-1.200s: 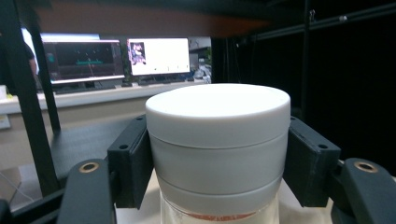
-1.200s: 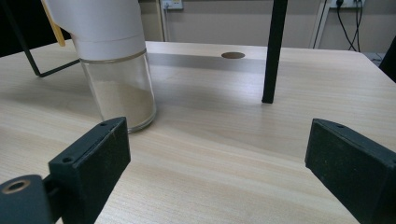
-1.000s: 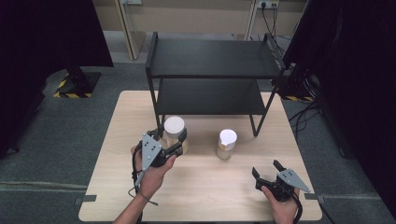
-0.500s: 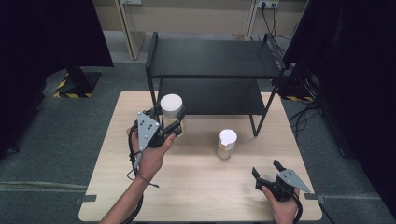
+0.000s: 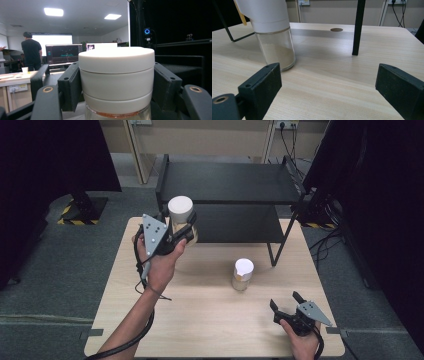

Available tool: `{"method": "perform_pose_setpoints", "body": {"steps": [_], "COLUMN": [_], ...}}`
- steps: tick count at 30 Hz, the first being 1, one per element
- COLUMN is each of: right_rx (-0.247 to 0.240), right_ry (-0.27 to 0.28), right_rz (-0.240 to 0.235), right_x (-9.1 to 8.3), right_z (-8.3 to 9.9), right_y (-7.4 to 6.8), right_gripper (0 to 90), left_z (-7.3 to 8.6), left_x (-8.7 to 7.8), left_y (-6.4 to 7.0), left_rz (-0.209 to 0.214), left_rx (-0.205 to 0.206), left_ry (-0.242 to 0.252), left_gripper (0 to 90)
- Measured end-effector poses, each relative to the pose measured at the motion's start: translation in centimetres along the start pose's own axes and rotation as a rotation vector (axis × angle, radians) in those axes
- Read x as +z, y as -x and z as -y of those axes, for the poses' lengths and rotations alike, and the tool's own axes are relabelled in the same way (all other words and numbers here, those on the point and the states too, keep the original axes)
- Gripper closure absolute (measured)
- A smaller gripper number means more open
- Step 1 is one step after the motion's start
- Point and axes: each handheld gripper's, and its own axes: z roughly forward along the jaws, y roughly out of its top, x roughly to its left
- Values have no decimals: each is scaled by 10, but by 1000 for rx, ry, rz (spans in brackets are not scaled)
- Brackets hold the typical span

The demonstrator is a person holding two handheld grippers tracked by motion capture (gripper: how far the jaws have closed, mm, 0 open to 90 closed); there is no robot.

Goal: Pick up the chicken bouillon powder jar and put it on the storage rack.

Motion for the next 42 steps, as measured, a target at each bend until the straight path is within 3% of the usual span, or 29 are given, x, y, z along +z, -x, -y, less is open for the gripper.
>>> {"method": "perform_pose_setpoints", "body": {"steps": [25,33,42], "right_rx": [1,2,0], "right_ry": [-2,-2,-1], "right_rz": [-2,-4,-5], "right_x": [0,0,0], "right_z": [0,0,0], "right_y": [1,1,1], "right_gripper": [68,68,68], "left_z": [-57,-70,-74], "left_x": [46,66,85], "left_y": [-10,-15,-20], "left_rz": [-51,-70,-96], "left_rx": [-1,15,14], "left_ry": [16,11,-2], "left_gripper": [337,337,337]}}
